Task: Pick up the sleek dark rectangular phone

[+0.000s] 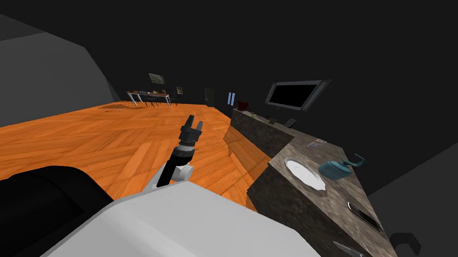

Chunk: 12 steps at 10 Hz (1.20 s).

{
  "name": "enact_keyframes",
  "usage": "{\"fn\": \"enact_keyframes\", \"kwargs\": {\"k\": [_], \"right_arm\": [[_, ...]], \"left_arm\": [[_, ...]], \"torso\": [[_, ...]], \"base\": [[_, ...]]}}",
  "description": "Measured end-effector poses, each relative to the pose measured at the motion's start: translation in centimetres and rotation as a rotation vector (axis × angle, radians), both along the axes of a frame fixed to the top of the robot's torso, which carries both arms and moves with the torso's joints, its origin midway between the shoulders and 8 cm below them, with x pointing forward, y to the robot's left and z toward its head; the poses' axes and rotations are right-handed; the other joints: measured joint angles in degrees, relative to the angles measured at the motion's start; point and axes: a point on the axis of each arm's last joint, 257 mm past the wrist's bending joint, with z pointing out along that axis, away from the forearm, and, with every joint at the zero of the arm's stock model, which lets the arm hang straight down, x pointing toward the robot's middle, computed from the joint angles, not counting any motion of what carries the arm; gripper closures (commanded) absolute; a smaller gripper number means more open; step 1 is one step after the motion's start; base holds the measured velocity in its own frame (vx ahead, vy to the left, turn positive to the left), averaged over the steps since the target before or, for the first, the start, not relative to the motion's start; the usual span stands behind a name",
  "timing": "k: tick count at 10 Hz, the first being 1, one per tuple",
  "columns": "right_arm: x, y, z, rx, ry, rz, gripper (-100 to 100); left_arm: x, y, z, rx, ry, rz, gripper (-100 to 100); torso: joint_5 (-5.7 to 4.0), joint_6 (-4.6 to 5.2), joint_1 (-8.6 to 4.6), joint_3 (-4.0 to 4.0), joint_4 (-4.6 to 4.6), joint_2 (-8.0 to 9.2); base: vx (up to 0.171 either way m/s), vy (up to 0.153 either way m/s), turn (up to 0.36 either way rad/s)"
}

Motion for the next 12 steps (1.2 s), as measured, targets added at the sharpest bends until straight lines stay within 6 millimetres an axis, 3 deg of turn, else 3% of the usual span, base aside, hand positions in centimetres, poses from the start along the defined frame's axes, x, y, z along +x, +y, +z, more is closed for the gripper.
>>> {"fn": "enact_keyframes", "kwargs": {"k": [2, 9, 12], "right_arm": [[-1.5, -2.9, 1.2, -0.055, 0.038, -0.022, -100], [-5.7, -9.9, 3.4, -0.182, 0.137, -0.115, -100], [-7.6, -11.3, 4.3, -0.21, 0.169, -0.144, -100]], "left_arm": [[0.0, 0.0, 0.0, 0.0, 0.0, 0.0, 0], [0.0, 0.0, 0.0, 0.0, 0.0, 0.0, 0], [0.0, 0.0, 0.0, 0.0, 0.0, 0.0, 0]], "torso": [[-0.02, 0.03, -0.09, -0.03, -0.01, -0.05], [-0.11, 0.03, -0.37, -0.13, -0.05, -0.23], [-0.05, 0.04, -0.11, -0.03, -0.01, -0.04]], "base": [[0.05, -0.076, 0.155], [0.054, -0.096, 0.141], [0.039, -0.106, 0.161]]}}
